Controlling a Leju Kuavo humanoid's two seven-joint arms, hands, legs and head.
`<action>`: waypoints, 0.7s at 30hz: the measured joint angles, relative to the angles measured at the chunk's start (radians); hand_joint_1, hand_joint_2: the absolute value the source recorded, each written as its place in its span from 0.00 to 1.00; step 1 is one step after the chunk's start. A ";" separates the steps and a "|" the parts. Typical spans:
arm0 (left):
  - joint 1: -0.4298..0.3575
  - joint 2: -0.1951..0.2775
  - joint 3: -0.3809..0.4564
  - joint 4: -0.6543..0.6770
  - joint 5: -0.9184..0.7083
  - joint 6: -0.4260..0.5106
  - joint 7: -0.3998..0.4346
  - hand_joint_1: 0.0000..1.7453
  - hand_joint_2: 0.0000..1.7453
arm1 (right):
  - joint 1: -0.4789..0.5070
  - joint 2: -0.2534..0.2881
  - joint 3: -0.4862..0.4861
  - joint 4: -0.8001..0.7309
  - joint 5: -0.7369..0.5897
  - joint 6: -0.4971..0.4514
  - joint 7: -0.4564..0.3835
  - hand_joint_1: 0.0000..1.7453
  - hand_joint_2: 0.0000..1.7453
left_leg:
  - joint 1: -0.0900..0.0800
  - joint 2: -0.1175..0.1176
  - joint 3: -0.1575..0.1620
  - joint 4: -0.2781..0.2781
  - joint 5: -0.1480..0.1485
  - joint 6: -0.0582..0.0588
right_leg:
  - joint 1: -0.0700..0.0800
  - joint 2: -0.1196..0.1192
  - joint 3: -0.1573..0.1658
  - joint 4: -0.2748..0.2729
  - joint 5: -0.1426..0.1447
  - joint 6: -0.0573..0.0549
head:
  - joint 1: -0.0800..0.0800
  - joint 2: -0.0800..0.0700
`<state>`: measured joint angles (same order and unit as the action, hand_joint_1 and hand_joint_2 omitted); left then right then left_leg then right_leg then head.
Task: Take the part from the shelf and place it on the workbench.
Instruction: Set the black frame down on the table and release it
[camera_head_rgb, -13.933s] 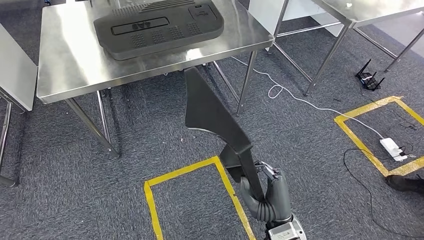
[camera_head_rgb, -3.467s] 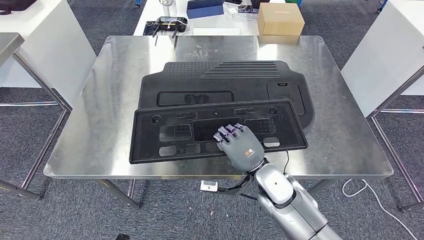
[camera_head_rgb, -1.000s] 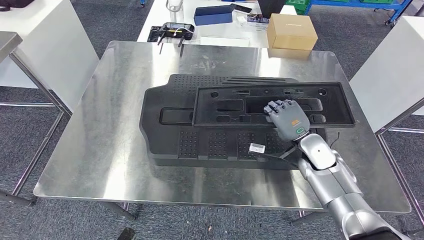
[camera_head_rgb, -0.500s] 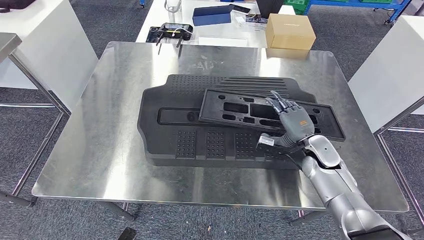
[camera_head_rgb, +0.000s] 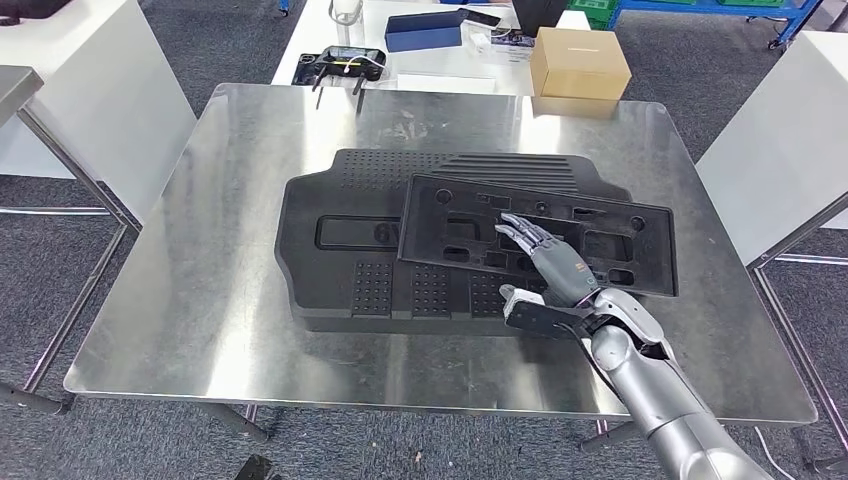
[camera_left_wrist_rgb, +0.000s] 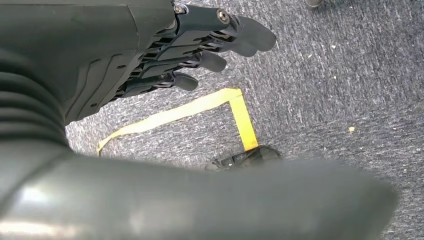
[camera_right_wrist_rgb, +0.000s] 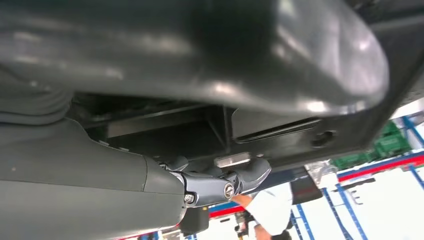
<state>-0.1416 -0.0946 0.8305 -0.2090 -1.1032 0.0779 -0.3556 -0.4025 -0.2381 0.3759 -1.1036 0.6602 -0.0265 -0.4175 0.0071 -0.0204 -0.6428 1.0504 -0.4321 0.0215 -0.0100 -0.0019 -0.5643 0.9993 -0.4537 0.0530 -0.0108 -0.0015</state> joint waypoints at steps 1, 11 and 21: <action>0.000 0.000 0.000 0.000 0.000 0.000 0.000 0.00 0.00 | 0.003 -0.003 0.003 -0.010 -0.003 0.004 -0.001 0.00 0.00 | 0.000 0.000 0.000 0.000 0.000 0.000 | 0.000 0.000 0.000 0.000 0.000 0.000 | 0.000 0.000; 0.001 0.000 0.000 0.000 0.016 0.000 -0.012 0.00 0.00 | 0.077 -0.003 0.041 -0.163 -0.114 0.036 -0.018 0.00 0.00 | 0.000 0.000 0.000 0.000 0.000 0.000 | 0.000 0.000 0.000 0.000 0.000 0.000 | 0.000 0.000; 0.047 0.001 0.052 0.000 0.111 0.035 -0.068 0.00 0.00 | 0.445 0.209 0.009 -0.631 -0.685 -0.049 -0.045 0.00 0.00 | 0.003 -0.001 0.000 -0.001 -0.004 -0.004 | 0.003 0.000 -0.001 0.000 -0.007 -0.001 | 0.000 0.000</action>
<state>-0.0943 -0.0936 0.8827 -0.2090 -0.9925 0.1130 -0.4239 0.0427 -0.0292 0.3846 -1.7344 -0.0243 -0.0754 -0.4621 0.0104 -0.0213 -0.6427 1.0498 -0.4360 0.0175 -0.0071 -0.0021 -0.5651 0.9993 -0.4604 0.0524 -0.0111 -0.0015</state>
